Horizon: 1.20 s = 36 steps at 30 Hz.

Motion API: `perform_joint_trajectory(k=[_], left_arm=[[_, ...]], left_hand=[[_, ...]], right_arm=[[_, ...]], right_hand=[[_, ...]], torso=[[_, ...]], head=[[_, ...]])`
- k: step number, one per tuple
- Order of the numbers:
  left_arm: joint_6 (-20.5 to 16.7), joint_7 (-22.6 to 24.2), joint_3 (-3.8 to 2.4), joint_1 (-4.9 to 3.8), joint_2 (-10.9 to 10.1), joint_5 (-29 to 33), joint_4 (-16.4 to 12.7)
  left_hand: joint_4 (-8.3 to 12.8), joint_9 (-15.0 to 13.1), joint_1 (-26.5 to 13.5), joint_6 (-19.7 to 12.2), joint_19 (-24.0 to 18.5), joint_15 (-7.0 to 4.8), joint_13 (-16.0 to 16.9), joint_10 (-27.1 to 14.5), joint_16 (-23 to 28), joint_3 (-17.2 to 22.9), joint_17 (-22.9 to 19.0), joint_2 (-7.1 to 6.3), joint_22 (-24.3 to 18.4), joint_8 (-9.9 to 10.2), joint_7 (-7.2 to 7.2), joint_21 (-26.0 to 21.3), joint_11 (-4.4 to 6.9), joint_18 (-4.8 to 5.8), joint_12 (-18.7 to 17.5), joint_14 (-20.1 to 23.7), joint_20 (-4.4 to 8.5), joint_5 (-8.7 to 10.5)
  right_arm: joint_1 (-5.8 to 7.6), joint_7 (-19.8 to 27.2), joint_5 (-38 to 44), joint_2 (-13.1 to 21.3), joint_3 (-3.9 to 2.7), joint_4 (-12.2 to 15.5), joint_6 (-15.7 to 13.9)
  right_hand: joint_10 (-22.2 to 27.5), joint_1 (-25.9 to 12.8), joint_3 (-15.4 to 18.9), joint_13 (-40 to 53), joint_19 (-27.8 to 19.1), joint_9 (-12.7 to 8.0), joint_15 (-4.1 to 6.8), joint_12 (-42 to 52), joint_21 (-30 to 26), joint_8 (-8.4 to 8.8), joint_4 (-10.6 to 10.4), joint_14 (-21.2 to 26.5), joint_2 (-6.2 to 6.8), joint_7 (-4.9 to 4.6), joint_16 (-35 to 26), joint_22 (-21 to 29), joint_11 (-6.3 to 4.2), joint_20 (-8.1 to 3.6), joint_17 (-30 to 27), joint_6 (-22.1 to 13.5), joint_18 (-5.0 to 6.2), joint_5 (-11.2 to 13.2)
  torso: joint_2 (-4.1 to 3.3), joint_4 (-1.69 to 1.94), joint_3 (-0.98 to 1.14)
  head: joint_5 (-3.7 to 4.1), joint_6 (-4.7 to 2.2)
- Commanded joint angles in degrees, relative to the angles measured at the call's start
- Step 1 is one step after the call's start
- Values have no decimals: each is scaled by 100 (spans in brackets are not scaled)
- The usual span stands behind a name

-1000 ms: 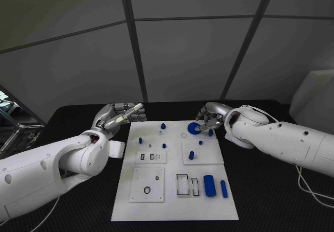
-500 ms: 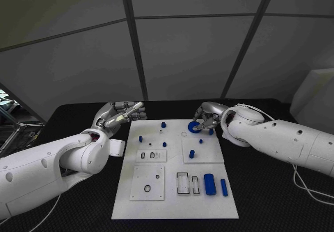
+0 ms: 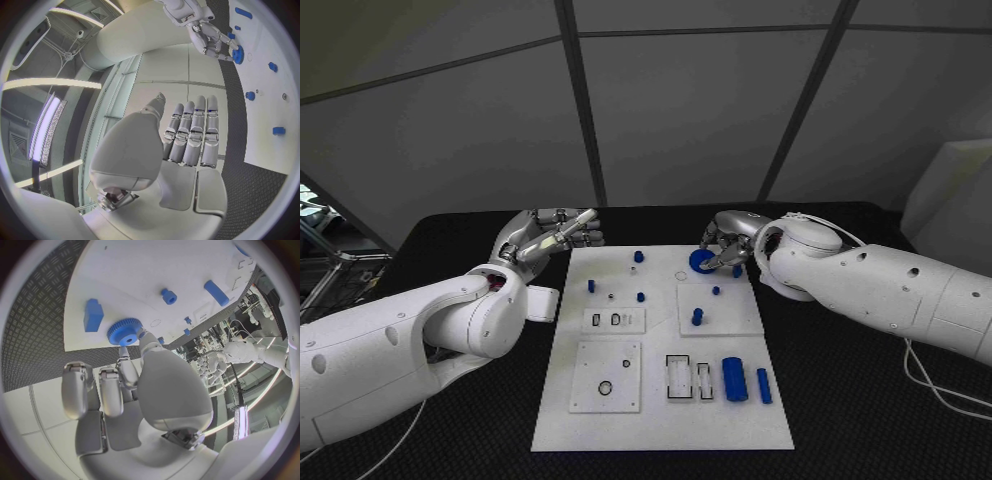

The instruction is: Assemble the parts on the task board

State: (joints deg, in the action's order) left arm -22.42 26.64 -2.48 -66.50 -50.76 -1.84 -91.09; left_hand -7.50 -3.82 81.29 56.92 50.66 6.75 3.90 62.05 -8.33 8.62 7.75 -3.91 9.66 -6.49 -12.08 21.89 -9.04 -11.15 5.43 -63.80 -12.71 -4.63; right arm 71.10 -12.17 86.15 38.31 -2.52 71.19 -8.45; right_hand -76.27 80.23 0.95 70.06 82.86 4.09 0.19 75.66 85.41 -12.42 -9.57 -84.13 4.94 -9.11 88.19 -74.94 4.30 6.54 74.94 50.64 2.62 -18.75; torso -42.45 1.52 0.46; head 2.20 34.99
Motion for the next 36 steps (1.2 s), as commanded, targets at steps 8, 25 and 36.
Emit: perform_joint_trajectory(k=[8,25,36], left_arm=[[85,-3,-6,-8,4,-27,5],[113,-12,-6,-8,20,-27,29],[120,-14,-6,-7,26,-27,32]], left_hand=[[50,5,-56,-5,-13,6,-2,-2,51,-3,8,20,-9,39,-44,-4,-31,78,-32,48,-30,-9],[51,5,-56,-5,-13,6,-2,-2,52,-3,9,20,-9,40,-44,-4,-31,78,-33,48,-30,-9],[53,5,-56,-4,-16,8,-2,-1,61,-2,9,26,-11,44,-43,-6,-31,78,-37,51,-32,-9]], right_arm=[[8,-103,186,-25,-2,-48,275],[1,-106,359,-92,-1,-106,267],[-33,100,685,-10,0,226,-655]], right_hand=[[15,91,-2,16,30,-9,-49,-4,30,-27,41,-517,-24,-19,23,-589,12,10,1169,12,-53,18],[-23,250,-220,138,36,12,-37,54,48,-122,139,-514,-182,12,30,-624,-14,12,1183,237,-56,303],[-259,532,-795,444,206,36,80,253,158,-210,353,-537,-383,164,78,-854,-152,-91,1286,718,-107,640]], torso=[[-3,-2,4],[-4,0,8],[5,-3,13]], head=[[9,17],[0,56],[-22,44]])
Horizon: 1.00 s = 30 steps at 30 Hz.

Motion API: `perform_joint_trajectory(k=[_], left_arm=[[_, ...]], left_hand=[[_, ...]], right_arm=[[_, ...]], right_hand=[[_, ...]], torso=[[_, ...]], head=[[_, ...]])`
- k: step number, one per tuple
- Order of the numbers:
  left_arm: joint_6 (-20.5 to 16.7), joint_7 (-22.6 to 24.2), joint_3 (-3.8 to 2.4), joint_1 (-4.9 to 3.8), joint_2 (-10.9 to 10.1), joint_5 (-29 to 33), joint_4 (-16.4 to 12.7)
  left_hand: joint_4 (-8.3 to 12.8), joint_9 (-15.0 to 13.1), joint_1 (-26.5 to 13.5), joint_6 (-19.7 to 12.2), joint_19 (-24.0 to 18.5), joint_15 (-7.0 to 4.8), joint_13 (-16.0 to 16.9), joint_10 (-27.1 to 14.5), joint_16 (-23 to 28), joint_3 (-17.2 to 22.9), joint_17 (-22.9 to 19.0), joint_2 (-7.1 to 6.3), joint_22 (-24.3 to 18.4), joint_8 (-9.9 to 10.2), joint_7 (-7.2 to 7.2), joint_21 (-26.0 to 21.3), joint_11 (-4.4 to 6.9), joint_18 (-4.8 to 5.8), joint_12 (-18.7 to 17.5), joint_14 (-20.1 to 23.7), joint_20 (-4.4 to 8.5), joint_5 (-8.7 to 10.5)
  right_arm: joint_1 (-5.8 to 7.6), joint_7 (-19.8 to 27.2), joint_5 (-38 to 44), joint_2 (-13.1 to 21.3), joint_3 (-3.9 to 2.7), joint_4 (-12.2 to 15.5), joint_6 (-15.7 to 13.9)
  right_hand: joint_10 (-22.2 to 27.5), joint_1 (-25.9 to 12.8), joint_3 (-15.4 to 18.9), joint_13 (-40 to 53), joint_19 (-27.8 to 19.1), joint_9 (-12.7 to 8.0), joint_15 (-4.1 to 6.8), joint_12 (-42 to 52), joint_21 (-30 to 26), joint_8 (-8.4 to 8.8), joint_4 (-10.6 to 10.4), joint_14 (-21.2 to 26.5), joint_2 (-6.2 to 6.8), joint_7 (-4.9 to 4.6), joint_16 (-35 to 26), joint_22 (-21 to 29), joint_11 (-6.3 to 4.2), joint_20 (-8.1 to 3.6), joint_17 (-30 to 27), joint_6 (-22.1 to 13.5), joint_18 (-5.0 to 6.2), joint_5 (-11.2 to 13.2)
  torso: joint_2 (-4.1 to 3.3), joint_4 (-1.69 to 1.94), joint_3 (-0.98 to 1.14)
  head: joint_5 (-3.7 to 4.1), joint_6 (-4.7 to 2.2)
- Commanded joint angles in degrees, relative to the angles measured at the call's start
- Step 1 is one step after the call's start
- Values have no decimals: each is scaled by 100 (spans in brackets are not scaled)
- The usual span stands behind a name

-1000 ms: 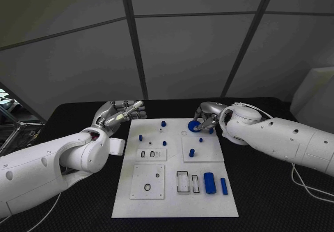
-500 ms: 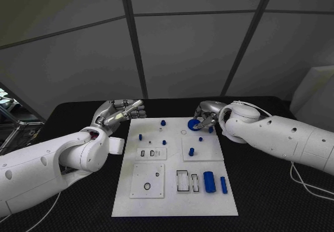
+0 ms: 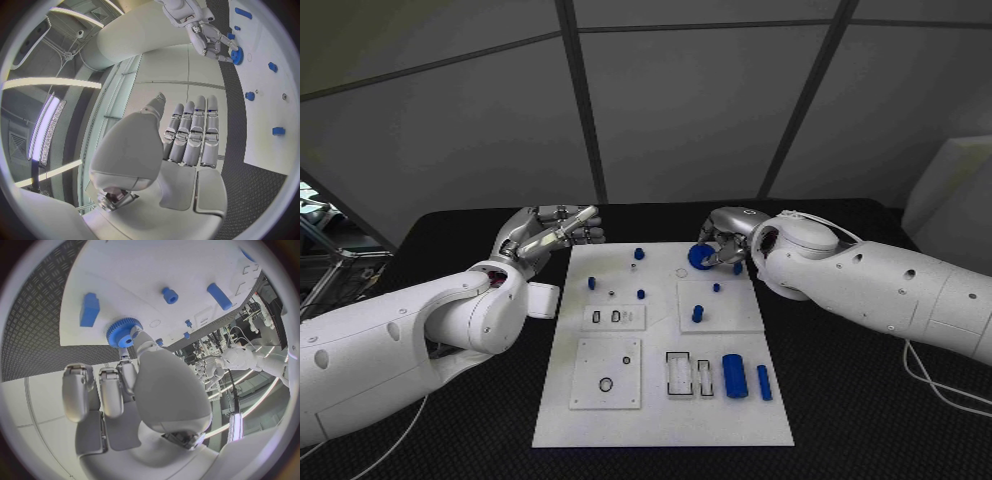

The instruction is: Assemble the parts on the task board

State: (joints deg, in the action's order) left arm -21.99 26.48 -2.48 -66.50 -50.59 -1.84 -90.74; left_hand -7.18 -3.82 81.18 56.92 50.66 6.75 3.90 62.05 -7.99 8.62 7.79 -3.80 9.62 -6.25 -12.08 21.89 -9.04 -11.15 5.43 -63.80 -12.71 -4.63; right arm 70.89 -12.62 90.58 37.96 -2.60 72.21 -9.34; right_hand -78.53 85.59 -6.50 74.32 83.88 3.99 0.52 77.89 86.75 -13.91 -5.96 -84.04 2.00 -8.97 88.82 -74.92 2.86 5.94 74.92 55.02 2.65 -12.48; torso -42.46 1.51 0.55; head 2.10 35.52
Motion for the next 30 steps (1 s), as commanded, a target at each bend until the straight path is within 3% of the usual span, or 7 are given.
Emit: perform_joint_trajectory(k=[1,9,13,22,26,30], left_arm=[[79,2,-6,-7,10,-26,-2],[99,-24,-6,-6,7,-26,-1],[117,-39,-6,-6,8,-26,-4],[121,-45,-6,-7,4,-26,-21],[117,-45,-6,-8,10,-26,-21],[115,-43,-7,-9,19,-26,-19]], left_hand=[[21,5,-45,-4,-16,8,-2,-1,26,-2,5,15,-7,20,-43,-6,-31,77,-37,51,-32,-9],[46,4,-8,-1,-24,8,0,3,54,36,10,61,-13,34,-39,-10,-27,74,-53,54,-35,-15],[68,4,23,1,-26,6,-1,5,73,71,16,92,-16,45,-37,-10,-26,72,-65,51,-36,-19],[69,4,23,1,-27,7,-1,6,74,73,16,92,-16,46,-37,-10,-26,72,-67,51,-36,-19],[69,4,23,1,-27,7,-1,6,74,73,16,92,-16,46,-37,-10,-26,72,-67,51,-36,-19],[69,4,23,1,-27,7,-1,6,74,73,16,92,-16,46,-37,-10,-26,72,-67,51,-36,-19]], right_arm=[[-15,163,250,37,7,190,-652],[-20,135,314,89,4,681,-1063],[-19,114,393,-43,3,776,-1119],[-18,66,567,-546,11,581,-936],[-20,70,606,-777,49,416,-826],[-30,87,631,-979,82,226,-722]], right_hand=[[-35,-21,-78,22,109,44,50,30,28,-53,-8,-548,-79,153,17,-864,-11,-35,1292,289,-112,1],[-14,-208,-254,0,149,18,49,-13,54,49,-40,-552,46,140,26,-920,-4,-47,1311,284,-125,-33],[-10,-285,-301,-7,172,11,44,-27,68,88,-62,-554,90,131,30,-950,4,-42,1319,274,-132,-4],[13,-351,-352,-37,172,4,37,-62,68,133,-81,-553,130,119,28,-952,13,-37,1316,255,-132,-1],[20,-372,-373,-45,170,3,34,-72,67,149,-86,-553,138,116,27,-950,17,-34,1314,250,-131,-10],[30,-389,-387,-56,167,2,31,-84,65,161,-91,-552,147,112,25,-947,20,-32,1311,245,-130,-17]], torso=[[5,1,3],[12,7,-7],[3,3,-2],[-1,23,-12],[-6,9,-1],[-7,15,-4]], head=[[-14,-13],[-22,-51],[-45,-66],[-71,-42],[-124,-27],[-114,-10]])
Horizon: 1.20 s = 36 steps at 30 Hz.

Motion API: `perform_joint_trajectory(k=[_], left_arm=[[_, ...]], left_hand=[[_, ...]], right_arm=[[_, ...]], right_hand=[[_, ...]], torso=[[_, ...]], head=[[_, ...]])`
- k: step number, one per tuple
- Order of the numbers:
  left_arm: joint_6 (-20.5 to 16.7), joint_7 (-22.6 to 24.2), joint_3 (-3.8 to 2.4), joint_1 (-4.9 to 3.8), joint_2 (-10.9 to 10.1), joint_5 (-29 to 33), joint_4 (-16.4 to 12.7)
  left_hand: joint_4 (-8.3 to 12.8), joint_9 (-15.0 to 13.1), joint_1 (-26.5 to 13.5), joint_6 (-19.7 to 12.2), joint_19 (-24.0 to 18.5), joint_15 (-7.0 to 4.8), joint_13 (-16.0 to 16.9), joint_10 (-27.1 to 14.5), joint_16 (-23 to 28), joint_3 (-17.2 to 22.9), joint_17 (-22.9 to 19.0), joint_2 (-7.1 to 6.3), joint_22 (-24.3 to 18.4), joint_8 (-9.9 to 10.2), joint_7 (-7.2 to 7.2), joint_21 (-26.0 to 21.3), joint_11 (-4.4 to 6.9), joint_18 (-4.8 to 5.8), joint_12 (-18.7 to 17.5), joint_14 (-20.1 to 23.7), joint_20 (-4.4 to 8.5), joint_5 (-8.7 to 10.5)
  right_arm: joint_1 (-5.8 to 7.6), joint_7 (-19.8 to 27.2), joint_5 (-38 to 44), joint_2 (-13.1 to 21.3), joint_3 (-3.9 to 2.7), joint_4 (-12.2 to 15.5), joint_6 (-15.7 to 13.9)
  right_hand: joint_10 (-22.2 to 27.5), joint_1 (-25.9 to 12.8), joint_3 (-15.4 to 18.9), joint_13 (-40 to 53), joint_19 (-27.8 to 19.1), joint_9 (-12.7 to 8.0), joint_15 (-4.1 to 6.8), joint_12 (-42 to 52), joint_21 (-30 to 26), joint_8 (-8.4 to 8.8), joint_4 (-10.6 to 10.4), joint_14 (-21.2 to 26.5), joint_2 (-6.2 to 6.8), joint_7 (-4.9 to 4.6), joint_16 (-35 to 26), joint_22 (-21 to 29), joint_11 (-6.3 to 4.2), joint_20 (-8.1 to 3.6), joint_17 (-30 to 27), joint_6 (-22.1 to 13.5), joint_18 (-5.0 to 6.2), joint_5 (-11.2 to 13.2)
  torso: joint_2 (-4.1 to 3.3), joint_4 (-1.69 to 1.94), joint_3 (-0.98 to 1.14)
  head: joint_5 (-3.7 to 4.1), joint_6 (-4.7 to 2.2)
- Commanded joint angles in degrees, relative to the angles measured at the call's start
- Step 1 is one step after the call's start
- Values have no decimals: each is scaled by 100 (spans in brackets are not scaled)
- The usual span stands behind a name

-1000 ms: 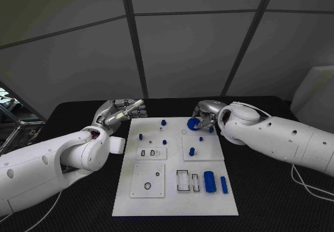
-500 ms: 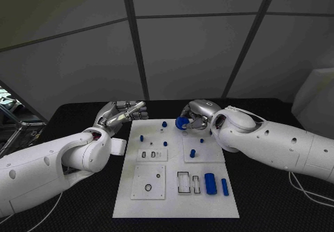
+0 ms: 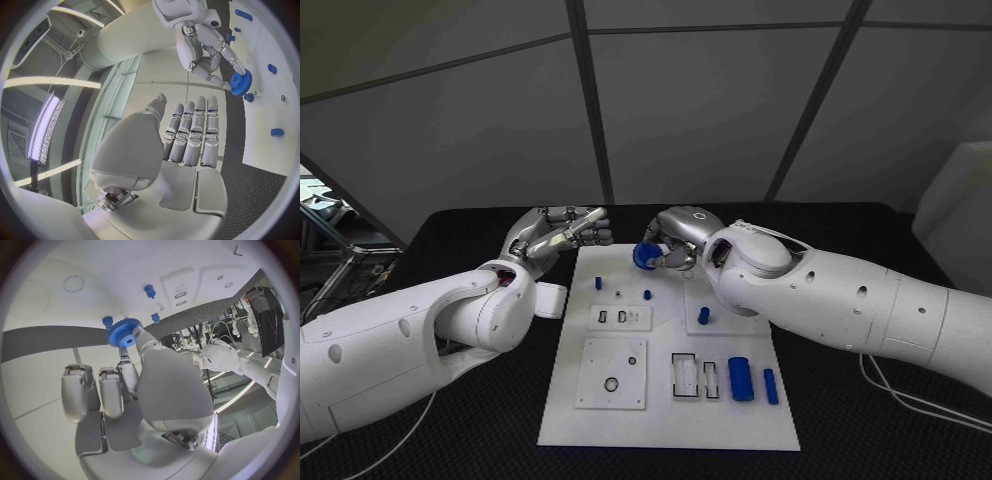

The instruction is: Assemble the parts on the task board

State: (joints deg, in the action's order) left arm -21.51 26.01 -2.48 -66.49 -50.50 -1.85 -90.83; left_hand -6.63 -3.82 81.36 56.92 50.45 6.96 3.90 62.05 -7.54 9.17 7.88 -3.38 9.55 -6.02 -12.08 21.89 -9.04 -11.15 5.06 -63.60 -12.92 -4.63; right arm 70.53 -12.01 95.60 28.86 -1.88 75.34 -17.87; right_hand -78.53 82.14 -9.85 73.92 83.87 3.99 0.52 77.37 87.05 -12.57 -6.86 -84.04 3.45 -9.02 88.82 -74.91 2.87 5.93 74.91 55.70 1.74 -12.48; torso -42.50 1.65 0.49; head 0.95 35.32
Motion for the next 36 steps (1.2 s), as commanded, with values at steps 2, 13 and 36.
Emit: perform_joint_trajectory(k=[2,13,36], left_arm=[[67,4,-7,-10,14,-26,-10],[66,6,-8,-13,33,-26,-5],[76,-6,-8,-18,41,-26,-2]], left_hand=[[14,4,6,1,-6,-14,-1,5,30,18,7,51,-9,23,-37,-10,-26,72,-29,31,-15,-19],[14,4,6,1,-6,-14,-1,5,30,18,7,51,-9,23,-37,-10,-26,72,-29,31,-15,-19],[19,4,2,-1,-8,-12,-1,5,40,18,10,43,-11,31,-42,-11,-29,72,-36,31,-16,-15]], right_arm=[[-1,34,132,-153,26,-177,176],[-27,132,153,-455,103,-530,305],[-33,-52,426,-633,207,-870,494]], right_hand=[[34,-49,-57,-20,167,1,31,-37,35,30,-2,-551,5,116,25,-946,21,-31,1311,175,-39,-18],[42,-74,-85,-26,169,-1,26,-49,36,53,-5,-550,18,110,23,-949,27,-26,1306,164,-40,-36],[325,-474,-214,-345,76,-28,-106,-382,-23,480,-108,-521,202,-69,-39,-843,187,88,1187,-369,-14,109]], torso=[[-6,0,3],[-1,-15,8],[-1,-16,17]], head=[[-12,12],[-31,36],[-30,43]])
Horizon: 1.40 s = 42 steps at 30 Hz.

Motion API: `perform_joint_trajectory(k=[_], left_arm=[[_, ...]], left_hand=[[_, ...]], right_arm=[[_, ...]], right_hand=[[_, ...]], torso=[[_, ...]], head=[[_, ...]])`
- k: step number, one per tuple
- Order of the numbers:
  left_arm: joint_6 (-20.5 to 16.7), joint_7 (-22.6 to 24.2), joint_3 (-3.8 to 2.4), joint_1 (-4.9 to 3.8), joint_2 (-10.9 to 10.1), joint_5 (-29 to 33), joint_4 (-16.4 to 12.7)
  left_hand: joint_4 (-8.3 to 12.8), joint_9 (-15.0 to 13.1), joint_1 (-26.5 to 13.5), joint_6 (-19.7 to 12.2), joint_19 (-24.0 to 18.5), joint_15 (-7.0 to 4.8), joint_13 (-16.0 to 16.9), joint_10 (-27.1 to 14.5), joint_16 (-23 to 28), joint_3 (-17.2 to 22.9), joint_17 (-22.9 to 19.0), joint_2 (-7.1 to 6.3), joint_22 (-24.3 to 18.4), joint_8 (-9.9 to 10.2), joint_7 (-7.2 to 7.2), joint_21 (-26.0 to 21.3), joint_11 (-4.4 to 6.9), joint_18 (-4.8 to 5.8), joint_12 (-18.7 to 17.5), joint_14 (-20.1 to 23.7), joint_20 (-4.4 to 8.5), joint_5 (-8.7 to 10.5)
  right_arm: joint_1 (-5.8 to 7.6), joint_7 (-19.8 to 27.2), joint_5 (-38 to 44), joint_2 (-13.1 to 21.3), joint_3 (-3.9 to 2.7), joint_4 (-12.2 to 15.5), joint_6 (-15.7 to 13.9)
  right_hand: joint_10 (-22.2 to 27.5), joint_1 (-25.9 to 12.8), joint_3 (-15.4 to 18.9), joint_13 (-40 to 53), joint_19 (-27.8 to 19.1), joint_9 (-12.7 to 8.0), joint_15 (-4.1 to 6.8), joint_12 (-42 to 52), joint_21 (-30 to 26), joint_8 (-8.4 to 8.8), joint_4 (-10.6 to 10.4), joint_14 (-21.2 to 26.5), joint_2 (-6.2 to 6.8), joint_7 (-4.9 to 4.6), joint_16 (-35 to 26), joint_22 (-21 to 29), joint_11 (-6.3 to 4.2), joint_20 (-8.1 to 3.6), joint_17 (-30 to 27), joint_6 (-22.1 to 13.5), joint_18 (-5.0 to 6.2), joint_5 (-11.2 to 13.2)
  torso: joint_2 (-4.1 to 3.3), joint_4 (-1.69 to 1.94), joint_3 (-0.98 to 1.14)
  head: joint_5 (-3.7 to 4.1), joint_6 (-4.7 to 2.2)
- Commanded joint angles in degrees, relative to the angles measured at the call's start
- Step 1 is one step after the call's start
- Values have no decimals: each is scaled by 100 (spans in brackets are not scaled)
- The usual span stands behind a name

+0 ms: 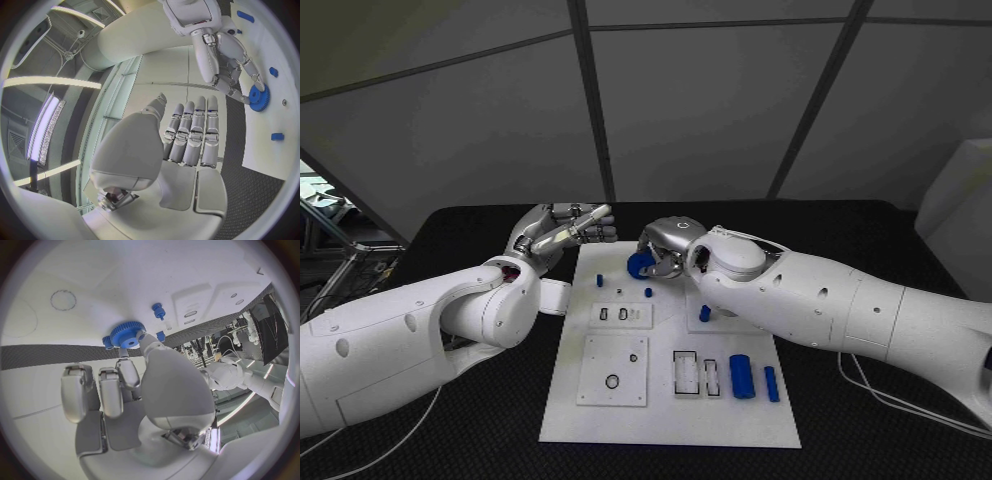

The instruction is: Assemble the parts on the task board

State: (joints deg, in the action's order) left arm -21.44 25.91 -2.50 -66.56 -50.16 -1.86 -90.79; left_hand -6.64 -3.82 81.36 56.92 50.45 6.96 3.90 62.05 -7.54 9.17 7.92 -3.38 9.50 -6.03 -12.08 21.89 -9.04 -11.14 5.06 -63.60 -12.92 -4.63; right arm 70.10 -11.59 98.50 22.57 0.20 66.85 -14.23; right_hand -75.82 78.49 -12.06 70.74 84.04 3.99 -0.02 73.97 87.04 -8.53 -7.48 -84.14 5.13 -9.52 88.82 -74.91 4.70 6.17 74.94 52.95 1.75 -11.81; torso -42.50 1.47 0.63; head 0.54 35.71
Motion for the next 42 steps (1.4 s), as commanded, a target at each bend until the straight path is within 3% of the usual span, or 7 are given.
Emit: perform_joint_trajectory(k=[1,11,15,20,26,33,42], left_arm=[[69,2,-6,-11,8,-25,-5],[98,-30,-6,-11,1,-25,-7],[108,-39,-6,-11,-3,-25,-11],[113,-43,-6,-11,-26,-25,-10],[98,-43,-6,-11,-52,-25,10],[96,-34,-5,-10,-53,-25,18],[100,-27,-4,-8,-14,-25,38]], left_hand=[[19,4,2,-1,-9,-12,-1,5,40,18,6,43,-6,31,-42,-11,-29,72,-36,31,-16,-15],[32,7,-1,-17,-16,-6,-4,-12,62,23,10,34,-10,51,-55,-14,-41,73,-58,35,-19,-13],[40,8,1,-25,-20,-2,-6,-24,73,26,11,32,-12,61,-60,-16,-46,74,-69,39,-22,-13],[60,8,18,-31,-27,2,-6,-33,92,42,14,35,-16,73,-62,-19,-49,75,-82,44,-24,-16],[72,7,30,-30,-29,3,-6,-35,100,56,16,41,-17,78,-63,-20,-49,74,-87,43,-25,-18],[81,6,40,-29,-31,2,-6,-35,106,67,18,47,-18,80,-62,-20,-49,73,-90,42,-25,-19],[90,5,49,-27,-31,2,-5,-34,112,78,20,51,-19,83,-62,-19,-48,73,-93,40,-25,-20]], right_arm=[[11,-82,123,-9,-1,-24,154],[11,8,-75,5,0,-7,434],[11,8,-96,66,0,40,184],[-3,395,-377,329,-2,277,-888],[-8,1253,-1253,764,-4,639,-1678],[-1,1246,-2055,1661,-5,1241,-1574],[3,1507,-2682,2655,0,1552,-1169]], right_hand=[[65,-196,34,-39,54,-31,-67,-56,-26,119,-90,-510,61,-35,-41,-837,20,76,1181,-155,-13,79],[-39,-1506,377,121,67,15,-92,83,-23,130,-895,-523,-70,-25,-16,-858,36,122,1235,-1,-15,-154],[-87,-1616,480,190,95,17,-81,138,-7,126,-892,-528,-131,-6,-5,-892,21,112,1256,57,-23,-435],[-186,-1327,496,314,141,12,-59,238,21,136,-711,-532,-126,14,3,-950,-3,92,1273,107,-37,-603],[-73,-974,467,211,-15,-6,-66,121,-77,206,-510,-494,-119,-7,-76,-764,10,92,1122,45,9,-699],[-52,-713,505,197,-22,4,-65,89,-86,222,-372,-494,-74,-4,-81,-757,8,95,1122,78,11,-658],[-41,-369,634,161,-6,11,-36,33,-83,205,-180,-490,71,25,-94,-778,-26,69,1104,173,7,-787]], torso=[[-1,4,2],[-1,-2,-2],[1,0,0],[6,-19,9],[14,-40,11],[21,-69,24],[16,-143,62]], head=[[13,3],[9,3],[-1,-2],[-20,-15],[-22,-53],[41,-112],[63,-134]])
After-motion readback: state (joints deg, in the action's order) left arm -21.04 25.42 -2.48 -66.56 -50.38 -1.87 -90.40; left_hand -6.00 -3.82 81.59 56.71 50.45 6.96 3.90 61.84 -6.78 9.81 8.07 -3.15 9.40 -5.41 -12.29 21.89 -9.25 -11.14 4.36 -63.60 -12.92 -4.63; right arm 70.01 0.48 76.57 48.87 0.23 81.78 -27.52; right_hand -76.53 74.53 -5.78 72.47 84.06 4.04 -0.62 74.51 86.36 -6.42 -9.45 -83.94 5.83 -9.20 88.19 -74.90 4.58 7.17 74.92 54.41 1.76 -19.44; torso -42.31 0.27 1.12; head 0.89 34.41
